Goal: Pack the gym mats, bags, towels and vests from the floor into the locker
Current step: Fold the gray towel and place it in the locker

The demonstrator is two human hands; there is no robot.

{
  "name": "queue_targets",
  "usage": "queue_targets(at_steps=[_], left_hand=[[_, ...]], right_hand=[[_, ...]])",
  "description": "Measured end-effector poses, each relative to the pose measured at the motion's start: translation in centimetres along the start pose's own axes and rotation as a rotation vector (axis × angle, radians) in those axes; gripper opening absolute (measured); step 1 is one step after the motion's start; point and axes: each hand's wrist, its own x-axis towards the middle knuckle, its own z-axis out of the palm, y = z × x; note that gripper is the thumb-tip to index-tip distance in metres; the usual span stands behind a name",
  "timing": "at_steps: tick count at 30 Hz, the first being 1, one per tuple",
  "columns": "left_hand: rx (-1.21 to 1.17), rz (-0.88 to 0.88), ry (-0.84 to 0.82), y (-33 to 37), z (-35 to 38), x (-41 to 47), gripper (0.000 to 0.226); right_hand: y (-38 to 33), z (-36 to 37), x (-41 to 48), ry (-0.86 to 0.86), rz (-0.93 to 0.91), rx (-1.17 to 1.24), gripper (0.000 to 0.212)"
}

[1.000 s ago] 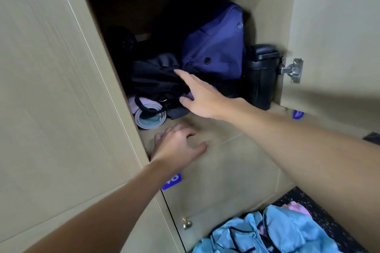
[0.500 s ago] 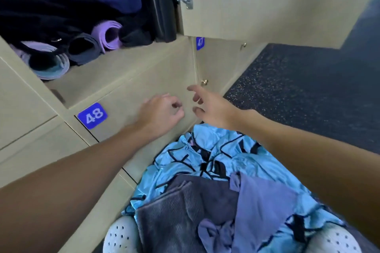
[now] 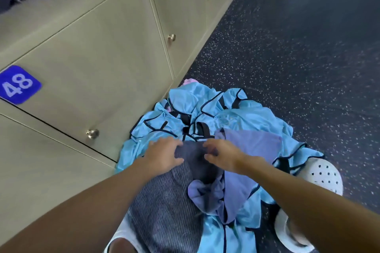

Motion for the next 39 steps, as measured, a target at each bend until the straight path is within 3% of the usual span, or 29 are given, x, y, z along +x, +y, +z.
queue_targets(at_steps=[3, 6, 9, 13, 18, 22, 25, 28, 30, 33, 36, 39], left_hand=[[0.081, -0.015, -0.006, -1.4, 0.7, -0.2, 0.04], [-0.043, 0.025, 0.018, -2.0, 0.0, -0.8, 0.024], [-0.198, 0.063, 0.078, -2.2, -2.6, -1.3, 0.017], [-0.302, 0.087, 0.15, -2.3, -8.3, -3.0, 0.009], [-0.38, 0.086, 0.326, -3.0, -15.9, -6.5, 0.003], [-0.549, 0.157, 0.529, -2.5, -23.0, -11.5, 0.027], [-0.605, 0.249, 0.652, -1.5, -26.8, -14.8, 0.022], [-0.628, 0.328, 0.811, -0.9, -29.5, -17.0, 0.012], [-0.648, 0.382, 0.889, -0.4, -31.0, -17.7, 0.01], [-0.689, 0.404, 0.946, 0.3, -32.3, -18.2, 0.01], [-0.74, 0.405, 0.96, 0.6, -32.5, -18.8, 0.007], [-0.806, 0.399, 0.982, 0.2, -31.9, -19.2, 0.01]], right_hand=[[-0.2, 1.9, 0.3, -0.025, -0.011, 0.008, 0.034], [-1.7, 2.7, 0.9, 0.005, -0.048, -0.033, 0.041], [-3.9, 2.8, 1.2, -0.02, -0.086, 0.076, 0.047], [-7.0, 2.0, 1.0, -0.075, -0.139, 0.215, 0.038], [-12.1, -2.5, -1.2, -0.03, -0.227, 0.358, 0.013], [-16.1, -7.1, -4.4, -0.02, -0.306, 0.289, 0.021], [-18.8, -10.0, -6.8, 0.088, -0.318, 0.267, 0.015], [-20.5, -12.1, -8.0, 0.203, -0.269, 0.344, 0.024], [-21.0, -13.3, -8.6, 0.215, -0.158, 0.436, 0.032], [-21.4, -13.9, -9.1, -0.017, -0.032, 0.788, 0.041], [-21.8, -13.4, -9.0, -0.085, -0.038, 1.105, 0.037], [-22.3, -12.7, -8.8, -0.105, -0.051, 1.222, 0.035]])
